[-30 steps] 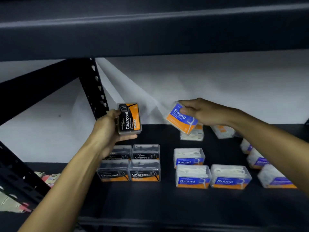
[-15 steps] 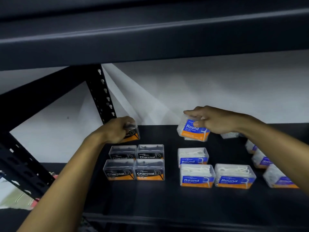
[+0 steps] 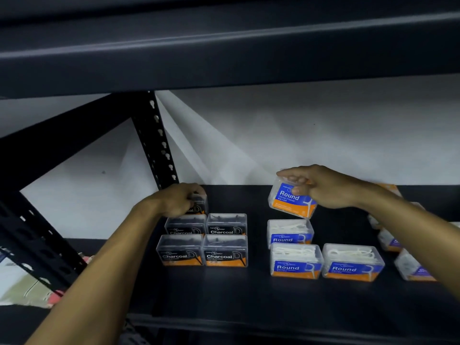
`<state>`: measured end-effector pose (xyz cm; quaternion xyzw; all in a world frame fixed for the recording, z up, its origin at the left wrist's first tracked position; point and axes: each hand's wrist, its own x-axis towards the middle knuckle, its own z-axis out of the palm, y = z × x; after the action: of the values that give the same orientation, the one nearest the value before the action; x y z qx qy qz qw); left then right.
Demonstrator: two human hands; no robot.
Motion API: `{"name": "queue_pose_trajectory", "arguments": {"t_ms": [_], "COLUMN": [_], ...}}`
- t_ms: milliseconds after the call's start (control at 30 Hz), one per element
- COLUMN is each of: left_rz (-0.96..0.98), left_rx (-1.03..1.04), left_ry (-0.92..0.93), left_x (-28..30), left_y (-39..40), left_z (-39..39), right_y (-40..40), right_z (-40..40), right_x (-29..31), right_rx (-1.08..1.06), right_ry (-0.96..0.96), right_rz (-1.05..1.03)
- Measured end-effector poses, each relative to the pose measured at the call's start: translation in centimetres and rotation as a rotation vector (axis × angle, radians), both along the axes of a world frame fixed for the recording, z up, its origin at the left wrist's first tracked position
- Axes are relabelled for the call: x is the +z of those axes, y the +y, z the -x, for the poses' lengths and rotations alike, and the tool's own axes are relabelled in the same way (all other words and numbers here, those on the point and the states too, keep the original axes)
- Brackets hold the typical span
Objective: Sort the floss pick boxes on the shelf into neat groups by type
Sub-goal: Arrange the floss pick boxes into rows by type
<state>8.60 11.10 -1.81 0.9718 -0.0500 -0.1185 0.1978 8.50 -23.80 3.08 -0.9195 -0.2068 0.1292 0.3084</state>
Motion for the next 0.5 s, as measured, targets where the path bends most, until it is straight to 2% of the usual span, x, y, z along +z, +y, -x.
{"name": "queue_pose_trajectory", "arguments": {"t_ms": [500], "left_rz": [0.036], "left_rx": [-0.015], "left_ry": [0.025], "left_x": [-0.88], "left_y": [0.22], "left_z": [-0.55], "right_y": [-0.27], "right_z": [-0.09], "right_x": [0.0], "right_rx": [-0.016], "right_ry": [-0.013], "right_rz": [-0.005]}}
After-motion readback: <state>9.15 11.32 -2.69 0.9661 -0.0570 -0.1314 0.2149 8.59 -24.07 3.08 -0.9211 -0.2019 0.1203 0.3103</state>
